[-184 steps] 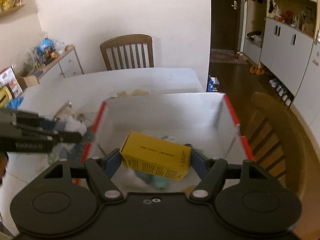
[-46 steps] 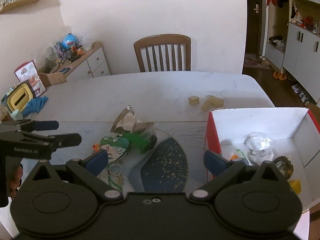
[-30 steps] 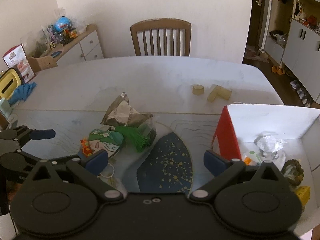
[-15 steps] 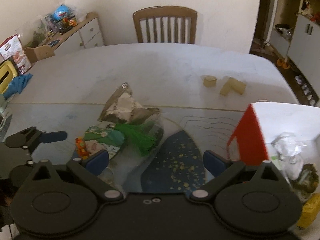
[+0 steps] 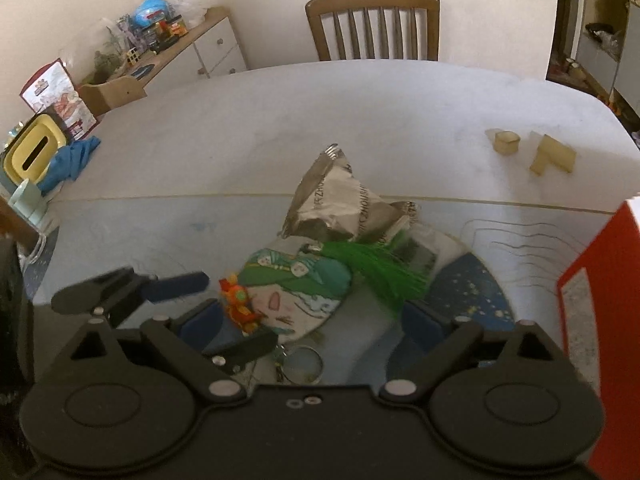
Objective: Organize objects
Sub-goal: 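Grasp the red plush toy with the left tool while the right grasps the green-haired character bag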
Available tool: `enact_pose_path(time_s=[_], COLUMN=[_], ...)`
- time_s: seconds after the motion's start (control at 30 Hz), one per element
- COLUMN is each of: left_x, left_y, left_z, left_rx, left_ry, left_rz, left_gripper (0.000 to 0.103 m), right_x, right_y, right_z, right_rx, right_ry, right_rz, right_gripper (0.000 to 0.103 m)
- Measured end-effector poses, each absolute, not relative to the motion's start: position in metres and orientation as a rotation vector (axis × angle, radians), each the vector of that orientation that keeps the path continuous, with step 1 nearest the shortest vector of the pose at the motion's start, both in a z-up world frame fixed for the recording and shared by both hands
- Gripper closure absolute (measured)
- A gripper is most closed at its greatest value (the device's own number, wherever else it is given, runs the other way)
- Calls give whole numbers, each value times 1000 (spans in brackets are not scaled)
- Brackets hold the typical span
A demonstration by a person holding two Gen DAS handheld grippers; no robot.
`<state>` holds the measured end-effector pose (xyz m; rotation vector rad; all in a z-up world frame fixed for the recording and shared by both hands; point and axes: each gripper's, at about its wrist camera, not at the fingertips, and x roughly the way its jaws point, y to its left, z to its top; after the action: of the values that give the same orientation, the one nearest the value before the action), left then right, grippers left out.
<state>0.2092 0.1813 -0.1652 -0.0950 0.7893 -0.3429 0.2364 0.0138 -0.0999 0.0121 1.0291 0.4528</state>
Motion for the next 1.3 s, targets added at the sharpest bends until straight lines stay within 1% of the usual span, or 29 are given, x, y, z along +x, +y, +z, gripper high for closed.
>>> enact_pose_path(time_s=[0.07,0.17,0.23,0.27,0.3,0.37,0.47,0.53,0.67,0.7,0.73,0.8,0.83,1.07,1.17,1.2,1.23,1.3], left_x=[210,212,213,214,214,215,215,215,216,215,215,214,213,204,195,193,192,188], left_y=[183,186,187,188,189,191,191,192,193,194,195,197,197,202,200,199,199,199], left_z=[-166,-167,-166,-166,-166,-167,-167,-168,-168,-168,-167,-166,-166,-162,-160,-159,-158,-156], left_rx=[-114,-146,-158,-167,-180,-198,-202,-207,-217,-218,-222,-234,-233,-238,-230,-227,-226,-225], left_ry=[792,792,787,787,788,788,783,782,780,779,779,781,781,796,794,797,800,802], left_rz=[-344,-356,-358,-358,-362,-375,-382,-383,-383,-379,-376,-378,-376,-358,-357,-354,-352,-348], left_gripper=[28,35,36,39,46,52,55,56,56,56,56,62,63,65,65,65,65,65], right_x=[240,246,249,251,252,254,256,257,258,259,259,260,259,252,247,245,243,241], right_y=[19,25,28,29,30,32,36,37,38,37,36,32,31,29,25,24,22,19], right_z=[-104,-108,-111,-112,-114,-115,-117,-119,-122,-123,-124,-124,-124,-118,-113,-111,-110,-110], right_rx=[25,56,83,97,111,133,153,165,184,187,186,202,204,187,195,196,200,203], right_ry=[1043,1062,1074,1080,1087,1093,1101,1109,1125,1127,1128,1129,1126,1097,1088,1084,1084,1089], right_rz=[440,420,402,392,382,369,357,341,312,303,294,292,291,310,325,331,337,345], right_gripper=[8,8,8,8,9,10,15,21,30,37,46,51,53,66,76,82,84,85])
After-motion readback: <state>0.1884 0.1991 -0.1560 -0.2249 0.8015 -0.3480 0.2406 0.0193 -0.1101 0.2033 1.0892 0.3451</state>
